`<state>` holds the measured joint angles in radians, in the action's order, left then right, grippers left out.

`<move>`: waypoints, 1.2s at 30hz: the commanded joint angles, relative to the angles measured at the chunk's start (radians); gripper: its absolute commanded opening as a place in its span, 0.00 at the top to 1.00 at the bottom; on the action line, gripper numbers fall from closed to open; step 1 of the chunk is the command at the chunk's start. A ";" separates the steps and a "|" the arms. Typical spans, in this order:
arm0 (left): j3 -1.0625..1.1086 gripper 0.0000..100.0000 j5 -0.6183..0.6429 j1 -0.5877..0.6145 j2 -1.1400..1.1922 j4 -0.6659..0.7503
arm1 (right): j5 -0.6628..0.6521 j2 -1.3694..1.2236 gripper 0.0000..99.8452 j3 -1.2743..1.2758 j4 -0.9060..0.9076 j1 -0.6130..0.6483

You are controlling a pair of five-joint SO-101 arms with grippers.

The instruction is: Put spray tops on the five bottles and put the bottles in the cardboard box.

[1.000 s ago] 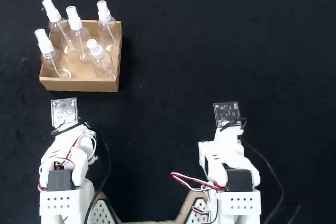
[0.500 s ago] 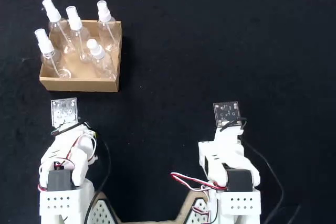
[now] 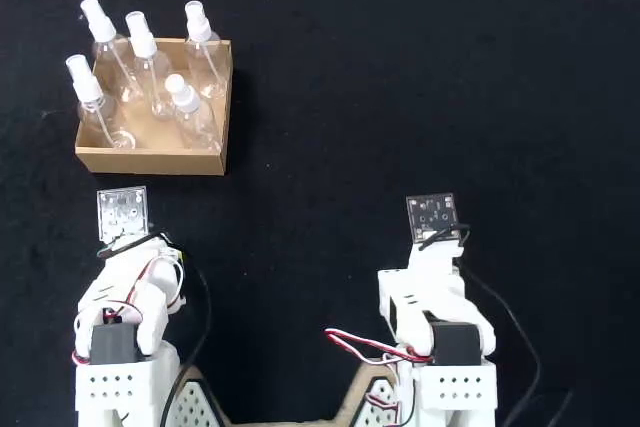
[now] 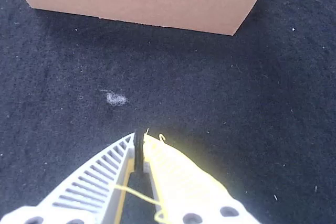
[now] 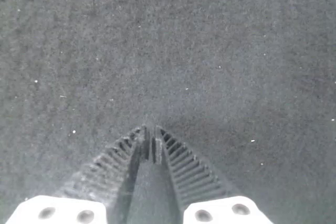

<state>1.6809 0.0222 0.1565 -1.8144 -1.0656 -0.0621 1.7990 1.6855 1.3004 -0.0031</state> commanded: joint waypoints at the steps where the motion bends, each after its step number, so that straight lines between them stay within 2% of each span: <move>1: 0.018 0.97 -0.003 -0.002 -0.009 -0.006 | 0.002 0.096 0.99 -0.002 0.009 -0.017; 26: 0.018 0.97 -0.003 -0.005 -0.009 -0.008 | 0.002 0.096 0.99 -0.002 0.009 -0.020; 29: 0.018 0.97 -0.003 -0.004 -0.009 -0.069 | 0.002 0.096 0.99 -0.002 0.009 -0.020; 32: 0.018 0.97 -0.002 -0.004 -0.009 -0.210 | 0.002 0.096 0.99 -0.002 0.009 -0.020; 36: 0.018 0.97 -0.003 -0.004 -0.009 -0.209 | 0.002 0.096 0.99 -0.002 0.009 -0.020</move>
<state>1.6809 0.0222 0.1565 -1.8144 -1.2359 -0.0621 1.7990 1.6855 1.3004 -0.0031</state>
